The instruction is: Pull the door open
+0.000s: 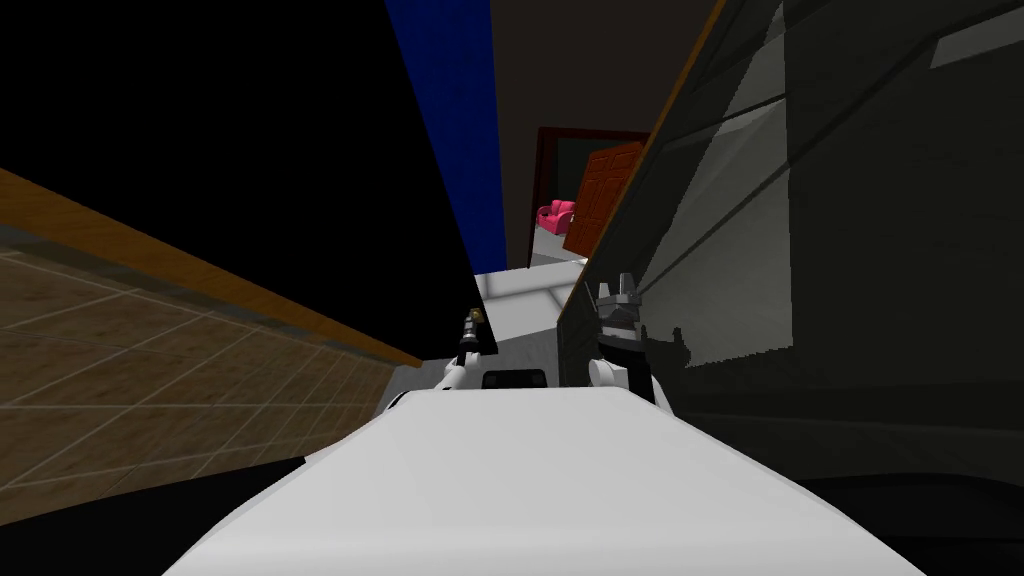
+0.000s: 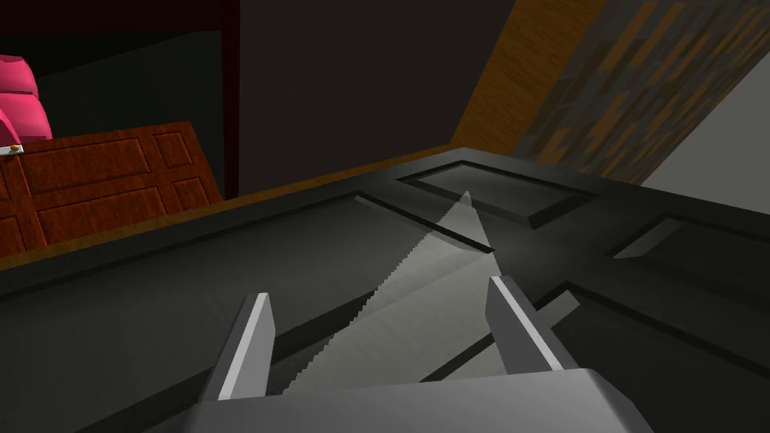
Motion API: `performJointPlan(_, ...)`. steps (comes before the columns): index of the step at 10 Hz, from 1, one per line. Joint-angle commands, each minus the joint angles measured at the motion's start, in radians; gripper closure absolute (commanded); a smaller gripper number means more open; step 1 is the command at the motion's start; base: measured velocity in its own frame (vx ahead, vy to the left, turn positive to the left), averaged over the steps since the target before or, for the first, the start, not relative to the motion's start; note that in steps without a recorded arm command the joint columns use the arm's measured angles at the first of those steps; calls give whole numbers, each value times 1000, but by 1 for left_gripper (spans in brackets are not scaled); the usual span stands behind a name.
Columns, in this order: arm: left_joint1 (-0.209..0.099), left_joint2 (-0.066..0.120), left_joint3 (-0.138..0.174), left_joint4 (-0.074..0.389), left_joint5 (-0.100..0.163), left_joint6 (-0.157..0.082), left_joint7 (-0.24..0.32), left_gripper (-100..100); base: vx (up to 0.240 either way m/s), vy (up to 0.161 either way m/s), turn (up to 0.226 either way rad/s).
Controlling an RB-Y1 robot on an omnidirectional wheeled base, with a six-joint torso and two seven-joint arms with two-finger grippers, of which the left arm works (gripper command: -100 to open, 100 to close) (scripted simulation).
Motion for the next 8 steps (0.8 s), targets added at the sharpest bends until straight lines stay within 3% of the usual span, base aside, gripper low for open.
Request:
performJointPlan(1, -22, 15, 9, 43, 7, -20, 4, 100, -72, 24, 50)
performJointPlan(2, -22, 15, 9, 36, 7, -20, 4, 100, -28, 24, 39)
performJointPlan(3, -8, 20, 7, 12, 7, 5, 6, -100, -133, 6, -8)
performJointPlan(8, -15, 45, 12, 26, 18, 3, 21, -100, -188, 5, -51)
